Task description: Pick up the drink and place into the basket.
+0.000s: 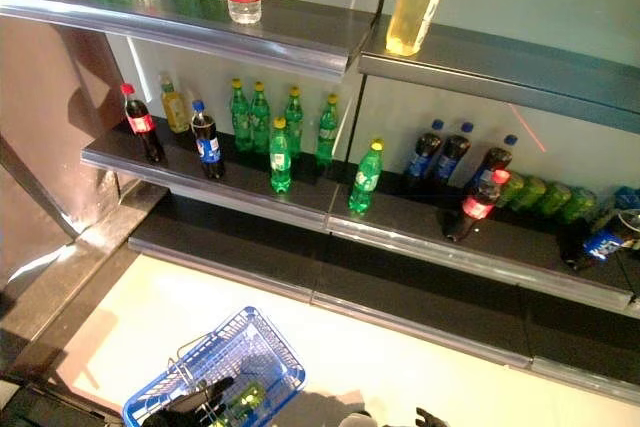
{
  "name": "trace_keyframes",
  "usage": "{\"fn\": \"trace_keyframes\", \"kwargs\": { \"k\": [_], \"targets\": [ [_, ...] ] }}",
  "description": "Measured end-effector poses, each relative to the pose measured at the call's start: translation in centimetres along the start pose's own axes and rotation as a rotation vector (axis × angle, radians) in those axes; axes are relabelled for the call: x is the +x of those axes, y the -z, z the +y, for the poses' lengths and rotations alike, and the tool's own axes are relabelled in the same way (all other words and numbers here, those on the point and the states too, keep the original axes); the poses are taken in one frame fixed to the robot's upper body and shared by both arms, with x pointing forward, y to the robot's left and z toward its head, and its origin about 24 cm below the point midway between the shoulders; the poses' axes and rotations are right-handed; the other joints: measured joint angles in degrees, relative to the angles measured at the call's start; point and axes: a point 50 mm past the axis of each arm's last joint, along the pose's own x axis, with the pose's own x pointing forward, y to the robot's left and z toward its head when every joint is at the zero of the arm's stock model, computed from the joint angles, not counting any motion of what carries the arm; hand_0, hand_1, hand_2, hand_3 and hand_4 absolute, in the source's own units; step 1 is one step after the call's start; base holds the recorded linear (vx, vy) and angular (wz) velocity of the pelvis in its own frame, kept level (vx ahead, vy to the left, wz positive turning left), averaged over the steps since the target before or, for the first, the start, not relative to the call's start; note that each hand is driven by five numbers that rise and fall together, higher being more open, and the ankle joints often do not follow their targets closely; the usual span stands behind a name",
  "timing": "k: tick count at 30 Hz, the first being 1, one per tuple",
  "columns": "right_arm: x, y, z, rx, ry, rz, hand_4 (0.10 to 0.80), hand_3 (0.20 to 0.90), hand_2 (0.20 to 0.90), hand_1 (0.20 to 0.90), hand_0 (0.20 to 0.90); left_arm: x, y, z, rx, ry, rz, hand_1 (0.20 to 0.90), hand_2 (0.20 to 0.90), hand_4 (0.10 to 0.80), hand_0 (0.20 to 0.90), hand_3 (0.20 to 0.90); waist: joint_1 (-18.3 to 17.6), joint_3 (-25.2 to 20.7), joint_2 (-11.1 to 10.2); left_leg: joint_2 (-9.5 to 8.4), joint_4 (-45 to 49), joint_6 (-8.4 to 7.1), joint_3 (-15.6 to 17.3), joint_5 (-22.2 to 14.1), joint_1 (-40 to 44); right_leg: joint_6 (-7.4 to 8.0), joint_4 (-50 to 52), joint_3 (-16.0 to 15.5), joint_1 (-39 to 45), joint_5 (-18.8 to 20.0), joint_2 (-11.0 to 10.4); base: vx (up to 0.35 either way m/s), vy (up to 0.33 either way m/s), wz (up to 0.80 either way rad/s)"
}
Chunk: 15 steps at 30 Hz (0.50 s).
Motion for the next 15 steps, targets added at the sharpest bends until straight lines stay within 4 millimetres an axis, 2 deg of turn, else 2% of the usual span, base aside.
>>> {"fn": "trace_keyframes", "kwargs": {
  "k": [1, 3, 4, 5, 6, 7, 9, 11, 12, 15],
  "targets": [
    [-0.1, 0.4, 0.2, -0.002, -0.007, 0.013, 0.8, 0.9, 0.9, 0.9, 0.9, -0.1, -0.4, 0.2, 0.004, -0.006, -0.009, 0.3, 0.3, 0.1, 0.3, 0.2, 0.1, 0.0, -0.6, -0.14, 0.4, -1.27, -0.5, 0.0, -0.2, -0.17, -2.6, -0.4, 2.3, 2.2, -0.1, 0.075, -0.282, 0.2],
    [0.0, 0.1, 0.3, -0.003, -0.009, 0.014, 0.8, 0.9, 0.9, 0.9, 0.9, -0.1, -0.6, 0.1, -0.013, -0.003, -0.023, 0.3, 0.3, 0.1, 0.3, 0.2, 0.6, 0.2, -0.8, 0.72, 2.2, -2.72, -0.6, -1.1, -1.0, 0.36, -5.7, -2.2, 4.7, -0.8, 0.7, 0.072, -0.21, 0.03],
    [0.1, -0.4, 0.2, -0.006, -0.005, 0.002, 0.8, 0.9, 0.9, 0.9, 0.9, 0.1, -0.6, -0.1, -0.021, 0.0, -0.033, 0.3, 0.3, 0.1, 0.3, 0.2, 0.5, 0.8, 0.1, 1.47, 3.4, -3.5, -0.6, -1.6, -1.6, 1.01, -7.0, -3.0, 5.6, -1.9, 1.6, 0.092, -0.198, 0.09],
    [0.3, -1.2, -0.4, -0.012, 0.014, -0.015, 0.8, 0.9, 0.9, 0.9, 0.9, 0.3, -0.4, -0.5, -0.03, 0.009, -0.039, 0.3, 0.3, 0.1, 0.3, 0.2, 0.1, 1.9, 2.0, 3.4, 4.3, -4.09, -1.1, -1.7, -2.0, 0.62, -7.5, -3.2, 6.6, -2.1, 3.2, 0.089, -0.14, 0.3],
    [0.2, -1.1, -1.1, -0.017, 0.03, -0.008, 0.8, 0.9, 0.9, 0.9, 0.9, 0.6, -0.4, -0.9, -0.031, 0.022, -0.042, 0.3, 0.3, 0.1, 0.3, 0.2, 0.1, 1.9, 3.1, 4.46, 4.7, -4.41, -1.3, -1.6, -2.6, 0.35, -8.3, -3.6, 7.5, -2.4, 4.2, 0.077, -0.058, 0.52],
    [0.2, -1.1, -1.6, -0.021, 0.043, -0.008, 0.8, 0.9, 0.9, 0.9, 0.9, 0.8, -0.4, -1.3, -0.027, 0.033, -0.04, 0.3, 0.3, 0.1, 0.3, 0.2, 0.1, 2.0, 4.1, 5.46, 4.9, -5.02, -0.9, -1.2, -2.7, -0.09, -9.3, -4.9, 8.8, -2.6, 4.8, 0.064, -0.022, 0.5],
    [0.1, -0.9, -2.1, -0.02, 0.055, -0.006, 0.8, 0.9, 0.9, 0.9, 0.9, 1.0, -0.1, -1.6, -0.01, 0.04, -0.028, 0.3, 0.3, 0.1, 0.3, 0.2, 0.0, 1.9, 4.7, 6.37, 5.0, -5.62, -0.2, -0.7, -2.8, -0.3, -10.2, -6.8, 10.7, -2.8, 5.0, 0.061, 0.011, 0.56],
    [0.0, -0.9, -2.4, -0.012, 0.063, -0.009, 0.8, 0.9, 0.9, 0.9, 0.9, 1.1, -0.1, -2.0, 0.029, 0.053, -0.013, 0.3, 0.3, 0.1, 0.3, 0.2, 0.4, 1.8, 4.6, 6.55, 4.8, -5.79, -0.4, -0.5, -2.6, -0.34, -10.5, -8.2, 12.1, -3.4, 4.8, 0.07, 0.054, 0.44],
    [0.1, -0.9, -2.3, -0.009, 0.061, -0.011, 0.8, 0.9, 0.9, 0.9, 0.9, 1.1, -0.2, -2.0, 0.035, 0.059, -0.011, 0.3, 0.3, 0.1, 0.3, 0.2, 0.4, 1.5, 4.2, 6.28, 3.9, -5.37, -0.3, -0.3, -2.6, -0.29, -10.4, -9.3, 12.3, -3.4, 4.4, 0.071, 0.065, 0.25],
    [0.1, -0.7, -1.8, 0.005, 0.051, -0.007, 0.8, 0.9, 0.9, 0.9, 0.9, 0.9, 0.1, -1.5, 0.049, 0.046, 0.003, 0.3, 0.3, 0.1, 0.3, 0.2, 0.3, 0.0, 2.9, 5.25, 2.2, -4.99, -0.1, 0.6, -2.4, -0.3, -10.4, -9.4, 12.1, -3.6, 3.5, 0.047, 0.037, 0.13]
  ]
}}
